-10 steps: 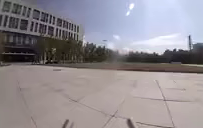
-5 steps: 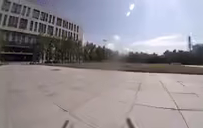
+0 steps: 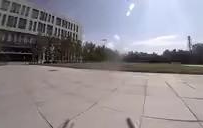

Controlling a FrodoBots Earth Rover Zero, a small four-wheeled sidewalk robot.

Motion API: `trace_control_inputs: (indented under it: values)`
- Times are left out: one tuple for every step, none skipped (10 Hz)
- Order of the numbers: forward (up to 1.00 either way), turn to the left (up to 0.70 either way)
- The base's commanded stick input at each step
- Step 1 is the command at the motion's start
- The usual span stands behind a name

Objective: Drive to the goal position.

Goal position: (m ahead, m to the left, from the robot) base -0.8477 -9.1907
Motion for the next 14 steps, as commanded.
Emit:
trace_control_inputs:
  values:
    - [0.70, 0.00]
    - [0.70, 0.00]
    - [0.70, 0.00]
    - [0.70, 0.00]
    - [0.70, 0.00]
    - [0.70, 0.00]
    - [0.70, 0.00]
    - [0.70, 0.00]
    - [0.70, 0.00]
    - [0.70, 0.00]
    - [0.70, 0.00]
    - [0.70, 0.00]
    - [0.70, 0.00]
    - [0.70, 0.00]
